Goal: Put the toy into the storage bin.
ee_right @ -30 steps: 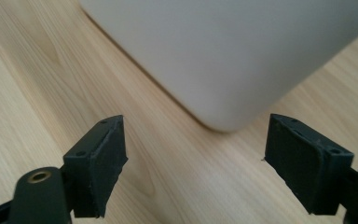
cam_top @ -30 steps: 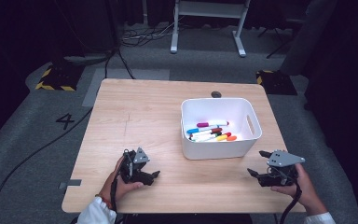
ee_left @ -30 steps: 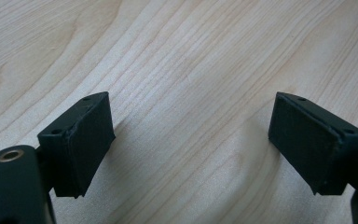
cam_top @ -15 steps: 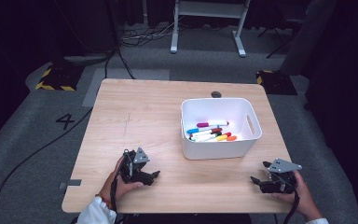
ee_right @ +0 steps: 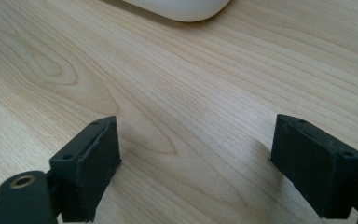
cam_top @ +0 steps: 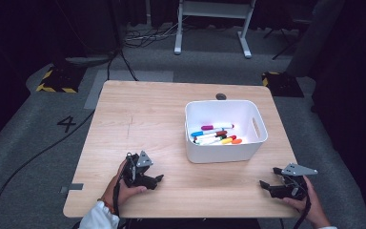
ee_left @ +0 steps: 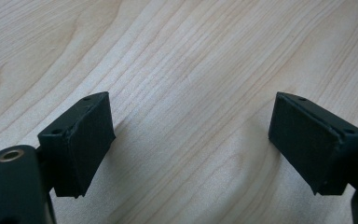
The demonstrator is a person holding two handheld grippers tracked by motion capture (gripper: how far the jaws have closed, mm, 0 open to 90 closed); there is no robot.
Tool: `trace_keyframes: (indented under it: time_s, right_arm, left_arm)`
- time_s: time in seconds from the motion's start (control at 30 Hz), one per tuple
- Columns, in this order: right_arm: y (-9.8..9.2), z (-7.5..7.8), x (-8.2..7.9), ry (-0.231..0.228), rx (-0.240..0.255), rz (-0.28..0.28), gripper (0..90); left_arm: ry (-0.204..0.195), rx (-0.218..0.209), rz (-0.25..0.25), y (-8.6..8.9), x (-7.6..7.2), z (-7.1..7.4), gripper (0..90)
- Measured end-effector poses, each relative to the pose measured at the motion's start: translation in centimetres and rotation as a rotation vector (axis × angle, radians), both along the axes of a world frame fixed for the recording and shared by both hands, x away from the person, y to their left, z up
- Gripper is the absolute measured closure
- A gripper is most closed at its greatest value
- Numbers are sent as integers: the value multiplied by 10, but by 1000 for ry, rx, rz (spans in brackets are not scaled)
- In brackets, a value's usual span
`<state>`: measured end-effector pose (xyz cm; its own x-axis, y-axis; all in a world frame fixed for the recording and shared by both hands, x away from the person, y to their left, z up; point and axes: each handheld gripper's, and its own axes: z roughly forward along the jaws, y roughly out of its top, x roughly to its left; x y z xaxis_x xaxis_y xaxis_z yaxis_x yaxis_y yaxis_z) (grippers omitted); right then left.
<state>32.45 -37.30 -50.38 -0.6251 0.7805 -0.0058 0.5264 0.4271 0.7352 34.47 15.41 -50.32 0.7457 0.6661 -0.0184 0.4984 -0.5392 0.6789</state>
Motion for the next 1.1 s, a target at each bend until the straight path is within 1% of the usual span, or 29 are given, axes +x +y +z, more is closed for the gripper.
trace_keyframes:
  time_s: [1.1]
  right_arm:
    - [0, 0, 2, 1, -1, 13, 154]
  left_arm:
    - [1, 1, -7, 0, 1, 0, 142]
